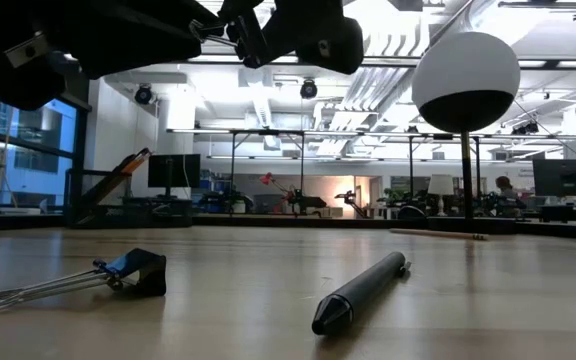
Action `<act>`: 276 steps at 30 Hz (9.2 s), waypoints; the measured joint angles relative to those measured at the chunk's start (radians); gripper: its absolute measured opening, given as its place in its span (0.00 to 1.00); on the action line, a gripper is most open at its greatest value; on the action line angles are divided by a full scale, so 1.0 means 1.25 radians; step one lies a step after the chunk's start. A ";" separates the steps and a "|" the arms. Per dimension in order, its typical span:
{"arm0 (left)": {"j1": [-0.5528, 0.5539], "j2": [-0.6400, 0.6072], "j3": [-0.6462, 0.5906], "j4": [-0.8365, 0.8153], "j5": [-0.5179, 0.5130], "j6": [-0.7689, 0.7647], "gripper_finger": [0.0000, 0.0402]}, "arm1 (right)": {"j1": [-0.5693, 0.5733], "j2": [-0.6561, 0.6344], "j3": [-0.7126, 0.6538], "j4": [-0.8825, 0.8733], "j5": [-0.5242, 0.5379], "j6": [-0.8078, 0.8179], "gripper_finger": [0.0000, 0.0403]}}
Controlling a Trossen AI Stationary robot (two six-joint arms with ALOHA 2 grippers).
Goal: Pick and place office supplies into organizer
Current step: Put the black binder clip into the black desk organizer
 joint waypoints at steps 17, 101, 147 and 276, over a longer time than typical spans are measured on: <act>0.000 0.001 0.000 -0.009 0.001 0.000 0.02 | -0.010 0.000 0.001 0.006 0.003 -0.027 0.35; 0.932 -0.232 0.169 -1.252 0.019 -0.933 0.00 | 0.080 0.000 0.001 -0.223 0.401 -0.152 0.55; 0.763 -0.152 0.128 -0.973 0.098 -0.629 0.13 | 0.106 0.000 0.001 -0.224 0.410 -0.116 0.55; 0.826 -0.119 0.106 -0.899 -0.015 -0.562 0.00 | 0.125 0.000 0.000 -0.223 0.465 -0.101 0.55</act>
